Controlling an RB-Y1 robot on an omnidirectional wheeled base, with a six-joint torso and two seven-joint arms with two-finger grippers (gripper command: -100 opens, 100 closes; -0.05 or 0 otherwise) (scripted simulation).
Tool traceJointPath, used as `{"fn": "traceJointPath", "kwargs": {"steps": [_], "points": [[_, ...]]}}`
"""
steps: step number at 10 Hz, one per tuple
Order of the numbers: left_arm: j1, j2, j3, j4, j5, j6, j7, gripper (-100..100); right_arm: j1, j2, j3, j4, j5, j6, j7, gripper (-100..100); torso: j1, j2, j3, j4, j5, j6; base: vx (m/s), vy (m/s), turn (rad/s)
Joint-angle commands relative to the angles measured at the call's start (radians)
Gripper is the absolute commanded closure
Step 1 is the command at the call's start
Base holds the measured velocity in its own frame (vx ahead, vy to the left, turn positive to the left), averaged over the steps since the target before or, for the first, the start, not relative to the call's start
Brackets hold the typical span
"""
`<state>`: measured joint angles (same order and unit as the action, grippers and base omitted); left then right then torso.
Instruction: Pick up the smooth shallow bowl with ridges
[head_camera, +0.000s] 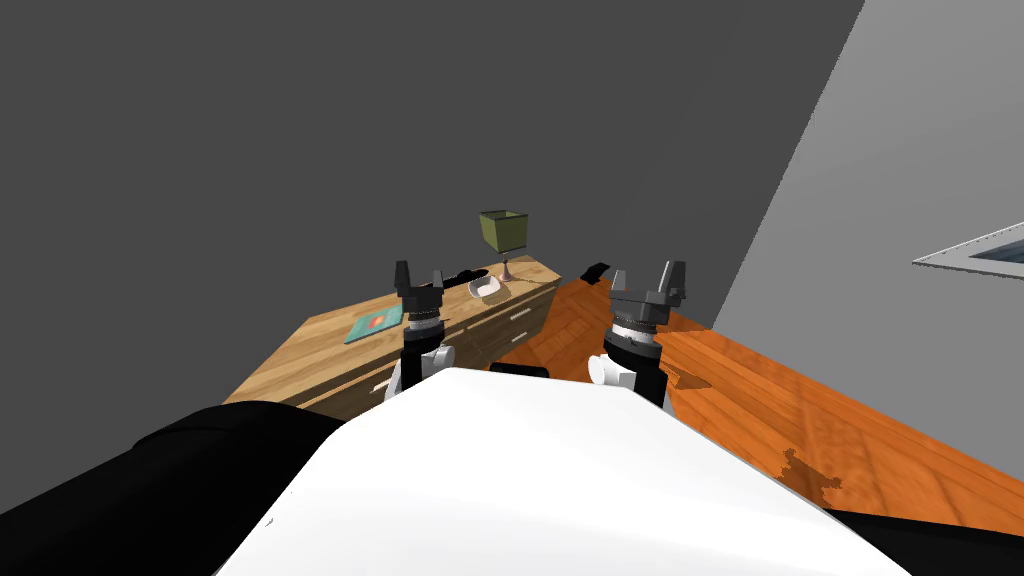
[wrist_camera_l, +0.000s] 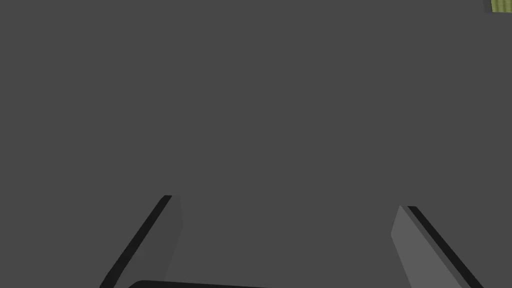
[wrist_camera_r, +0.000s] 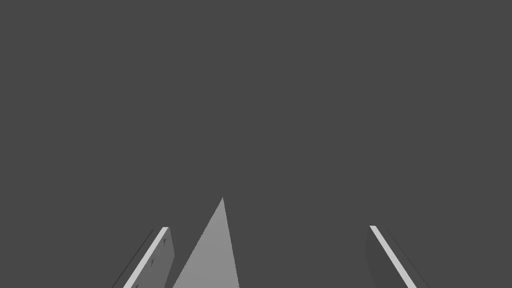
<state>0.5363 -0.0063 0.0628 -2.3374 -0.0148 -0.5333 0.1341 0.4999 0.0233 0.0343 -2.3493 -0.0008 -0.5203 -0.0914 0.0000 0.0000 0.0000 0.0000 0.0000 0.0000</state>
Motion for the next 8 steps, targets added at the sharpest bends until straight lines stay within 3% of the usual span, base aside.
{"fn": "traceJointPath", "kwargs": {"steps": [1,7,8], "points": [[-0.003,0.04,0.004,0.003,0.005,0.017,0.004,-100,0.0,0.0,0.0,0.0,0.0,0.0,0.0,0,0.0,0.0,0.0,0.0,0.0,0.0,0.008,-0.011,-0.01],[-0.041,0.201,0.046,0.038,0.056,0.169,0.042,-100,0.0,0.0,0.0,0.0,0.0,0.0,0.0,0,-0.004,-0.001,-0.001,0.0,-0.001,0.0,0.015,-0.052,-0.021],[-0.041,0.201,0.046,0.038,0.056,0.18,0.042,-100,0.0,0.0,0.0,0.0,0.0,0.0,0.0,0,-0.004,-0.001,-0.001,0.0,-0.001,0.0,0.016,-0.049,-0.009]]}}
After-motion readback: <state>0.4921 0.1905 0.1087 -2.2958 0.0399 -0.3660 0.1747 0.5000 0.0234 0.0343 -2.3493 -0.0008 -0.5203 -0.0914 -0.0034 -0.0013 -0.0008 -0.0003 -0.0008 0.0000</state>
